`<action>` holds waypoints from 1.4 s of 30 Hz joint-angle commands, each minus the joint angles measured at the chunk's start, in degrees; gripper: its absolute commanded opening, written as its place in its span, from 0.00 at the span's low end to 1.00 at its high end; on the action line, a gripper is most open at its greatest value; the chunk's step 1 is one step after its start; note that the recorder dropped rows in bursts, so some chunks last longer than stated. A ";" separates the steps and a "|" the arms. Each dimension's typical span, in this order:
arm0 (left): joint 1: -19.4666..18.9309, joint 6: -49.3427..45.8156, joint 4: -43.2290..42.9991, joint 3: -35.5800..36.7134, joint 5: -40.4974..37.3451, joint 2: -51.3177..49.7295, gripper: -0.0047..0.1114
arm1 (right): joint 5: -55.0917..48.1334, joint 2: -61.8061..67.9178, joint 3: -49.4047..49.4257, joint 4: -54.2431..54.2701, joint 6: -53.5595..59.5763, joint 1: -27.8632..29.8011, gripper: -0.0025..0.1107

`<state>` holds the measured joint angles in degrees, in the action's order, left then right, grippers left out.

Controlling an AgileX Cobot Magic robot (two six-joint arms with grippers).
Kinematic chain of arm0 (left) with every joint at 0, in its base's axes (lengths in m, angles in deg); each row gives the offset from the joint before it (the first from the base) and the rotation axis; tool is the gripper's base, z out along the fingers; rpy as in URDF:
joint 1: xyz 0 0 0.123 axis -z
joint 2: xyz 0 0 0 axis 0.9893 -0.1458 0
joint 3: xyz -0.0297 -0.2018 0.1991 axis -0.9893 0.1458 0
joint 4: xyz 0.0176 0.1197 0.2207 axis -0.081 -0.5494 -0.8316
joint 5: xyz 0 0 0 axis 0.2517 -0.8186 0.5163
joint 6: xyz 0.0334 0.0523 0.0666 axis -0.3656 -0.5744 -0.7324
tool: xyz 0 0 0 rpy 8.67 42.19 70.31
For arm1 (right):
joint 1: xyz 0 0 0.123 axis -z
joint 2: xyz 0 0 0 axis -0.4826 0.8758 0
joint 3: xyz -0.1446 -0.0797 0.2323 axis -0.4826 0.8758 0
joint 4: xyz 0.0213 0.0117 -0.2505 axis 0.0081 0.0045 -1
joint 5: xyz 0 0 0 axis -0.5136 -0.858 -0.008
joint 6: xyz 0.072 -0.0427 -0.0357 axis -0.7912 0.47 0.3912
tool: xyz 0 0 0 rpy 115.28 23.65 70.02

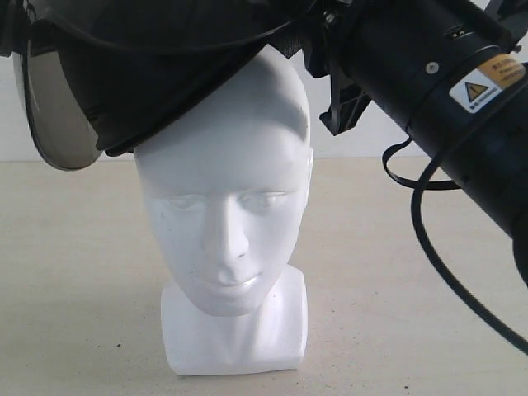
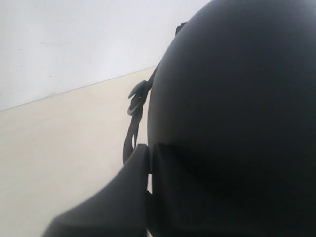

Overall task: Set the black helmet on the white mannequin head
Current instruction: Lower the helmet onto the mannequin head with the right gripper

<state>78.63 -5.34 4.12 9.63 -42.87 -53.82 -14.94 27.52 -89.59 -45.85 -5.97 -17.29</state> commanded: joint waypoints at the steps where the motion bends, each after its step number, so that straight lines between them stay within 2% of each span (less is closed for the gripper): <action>1: 3.66 -0.24 2.71 -0.31 -7.25 0.07 0.08 | -4.82 0.10 0.62 0.30 5.76 1.05 0.02; 24: 3.68 0.08 3.15 -0.31 -9.70 -0.85 0.08 | -8.28 -0.26 1.08 -2.14 5.76 1.05 0.02; 31: 3.68 0.08 3.67 -0.31 -9.70 -0.85 0.08 | -7.88 -2.24 4.34 0.76 7.86 1.05 0.02; 42: 7.71 0.08 1.50 -0.31 -9.70 -0.74 0.08 | -11.03 -2.35 4.34 -0.68 8.91 1.05 0.02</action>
<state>82.40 -5.02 3.30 9.52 -39.69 -55.24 -18.35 24.78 -86.34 -44.25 -3.97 -16.87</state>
